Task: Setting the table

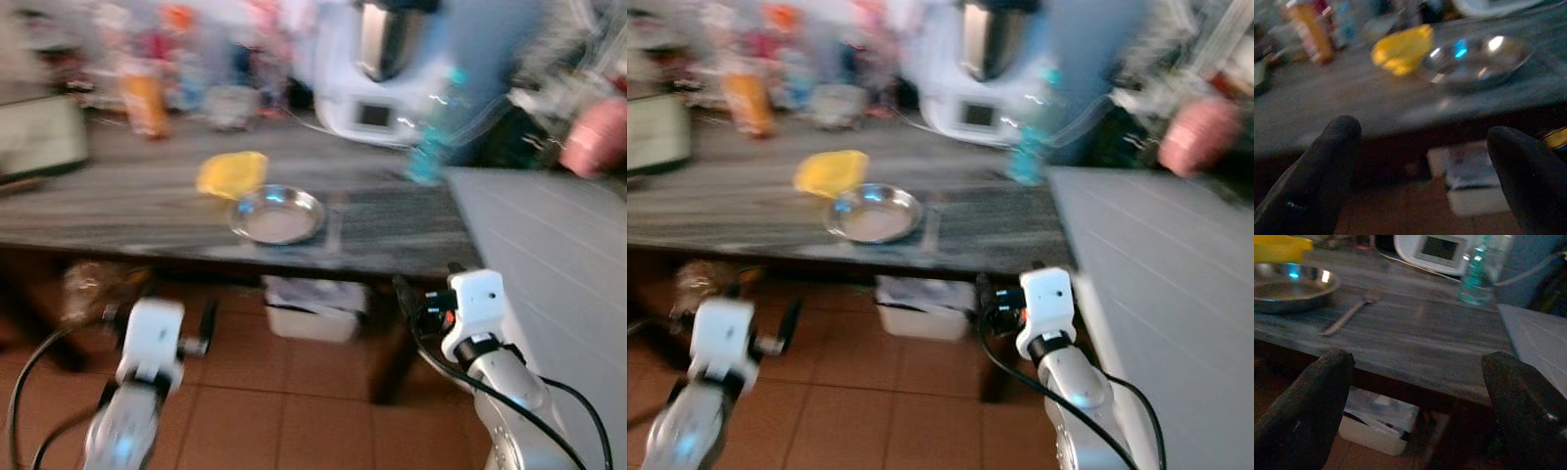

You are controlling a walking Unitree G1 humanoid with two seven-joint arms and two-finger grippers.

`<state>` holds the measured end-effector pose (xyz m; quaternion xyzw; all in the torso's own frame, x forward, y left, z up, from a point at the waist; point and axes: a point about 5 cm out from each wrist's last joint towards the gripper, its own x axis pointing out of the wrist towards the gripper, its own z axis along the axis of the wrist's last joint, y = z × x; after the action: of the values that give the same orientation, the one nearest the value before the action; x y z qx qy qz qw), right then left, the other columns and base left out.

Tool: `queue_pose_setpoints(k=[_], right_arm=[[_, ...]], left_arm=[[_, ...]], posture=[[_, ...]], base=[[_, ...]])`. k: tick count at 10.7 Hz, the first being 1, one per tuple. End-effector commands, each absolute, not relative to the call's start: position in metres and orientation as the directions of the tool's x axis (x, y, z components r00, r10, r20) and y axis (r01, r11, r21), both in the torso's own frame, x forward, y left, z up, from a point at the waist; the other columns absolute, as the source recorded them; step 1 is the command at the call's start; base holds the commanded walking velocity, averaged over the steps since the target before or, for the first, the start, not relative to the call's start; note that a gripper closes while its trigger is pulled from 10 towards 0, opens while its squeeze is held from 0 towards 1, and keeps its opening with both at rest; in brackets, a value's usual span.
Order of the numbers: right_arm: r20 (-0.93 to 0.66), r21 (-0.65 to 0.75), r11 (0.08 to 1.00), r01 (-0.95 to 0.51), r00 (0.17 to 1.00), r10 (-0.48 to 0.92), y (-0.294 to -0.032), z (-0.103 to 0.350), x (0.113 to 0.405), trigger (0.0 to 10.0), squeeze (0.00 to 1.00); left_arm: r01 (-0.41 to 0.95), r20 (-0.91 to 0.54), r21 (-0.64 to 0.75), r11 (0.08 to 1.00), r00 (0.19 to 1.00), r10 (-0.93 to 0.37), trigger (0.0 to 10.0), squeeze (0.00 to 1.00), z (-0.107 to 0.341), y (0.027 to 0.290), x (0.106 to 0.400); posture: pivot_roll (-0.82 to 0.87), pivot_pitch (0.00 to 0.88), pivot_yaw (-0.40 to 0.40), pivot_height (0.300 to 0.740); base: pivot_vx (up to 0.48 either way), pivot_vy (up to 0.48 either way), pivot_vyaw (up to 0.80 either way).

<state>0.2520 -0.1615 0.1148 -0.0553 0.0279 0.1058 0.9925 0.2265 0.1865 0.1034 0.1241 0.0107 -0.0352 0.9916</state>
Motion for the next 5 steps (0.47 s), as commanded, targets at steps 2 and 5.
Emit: queue_pose_setpoints(k=[2,5], right_arm=[[-0.073,-0.095,0.975,-0.200,0.978,0.193,-0.161,0.113,0.253,10.0,0.00],[-0.053,-0.092,0.980,-0.177,0.984,0.172,-0.162,0.115,0.254,10.0,0.00]], left_arm=[[0.116,-0.001,0.256,0.960,0.993,-0.120,10.0,0.00,0.109,0.180,0.244],[0.124,0.040,0.260,0.958,0.989,-0.139,10.0,0.00,0.115,0.168,0.263]], posture=[[0.11,0.000,-0.001,0.740],[0.08,0.000,0.025,0.740]], base=[[0.000,0.000,-0.64],[0.000,0.000,0.00]])
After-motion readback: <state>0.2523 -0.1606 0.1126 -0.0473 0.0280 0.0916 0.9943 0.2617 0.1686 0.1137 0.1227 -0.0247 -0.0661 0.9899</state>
